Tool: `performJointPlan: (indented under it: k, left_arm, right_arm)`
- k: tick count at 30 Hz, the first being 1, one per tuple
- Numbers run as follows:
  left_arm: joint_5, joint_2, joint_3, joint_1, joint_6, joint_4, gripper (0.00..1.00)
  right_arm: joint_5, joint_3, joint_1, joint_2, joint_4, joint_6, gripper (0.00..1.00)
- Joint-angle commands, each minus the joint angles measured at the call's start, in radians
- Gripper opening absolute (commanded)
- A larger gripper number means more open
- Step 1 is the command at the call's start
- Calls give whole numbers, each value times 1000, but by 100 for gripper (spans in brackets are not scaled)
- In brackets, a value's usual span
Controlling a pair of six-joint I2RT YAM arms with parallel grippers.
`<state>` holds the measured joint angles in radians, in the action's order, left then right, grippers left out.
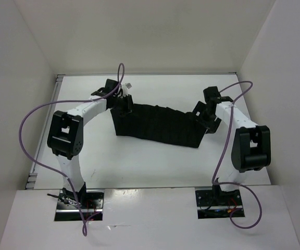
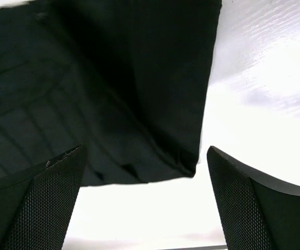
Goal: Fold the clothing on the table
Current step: Fold the skirt
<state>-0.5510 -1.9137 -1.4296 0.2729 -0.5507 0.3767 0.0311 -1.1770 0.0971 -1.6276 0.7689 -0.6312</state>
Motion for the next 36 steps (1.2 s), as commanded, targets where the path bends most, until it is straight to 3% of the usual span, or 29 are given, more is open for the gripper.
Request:
performJointPlan:
  k: [1, 4, 13, 16, 17, 19, 20, 25, 32, 36]
  left_arm:
    - [-59, -8, -43, 5, 14, -1, 24]
    - [-59, 1, -43, 5, 14, -1, 24]
    - [-50, 28, -11, 5, 23, 8, 24]
    - [-50, 28, -11, 5, 23, 8, 24]
    - [-50, 28, -11, 5, 23, 8, 24]
    - [-50, 28, -11, 5, 23, 8, 24]
    - [-64, 28, -2, 5, 23, 8, 24]
    - [-248, 39, -18, 44, 145, 83, 21]
    - [-153, -64, -107, 201, 276, 226, 0]
    - [-107, -108, -158, 258, 255, 226, 0]
  right_arm:
    - [-65, 2, -23, -54, -37, -1, 100]
    - [-118, 33, -53, -104, -72, -1, 97]
    - [-158, 97, -175, -192, -146, 53, 66]
    - [-212, 108, -175, -234, -180, 62, 47]
    - [-236, 108, -175, -245, -190, 62, 35]
    - [-261, 117, -175, -276, -218, 62, 20]
    - [-270, 117, -175, -276, -218, 74, 0]
    - [-281, 106, -165, -262, -238, 93, 0]
    - [-290, 56, -146, -224, -206, 102, 0]
    - [-300, 37, -137, -215, -195, 102, 0]
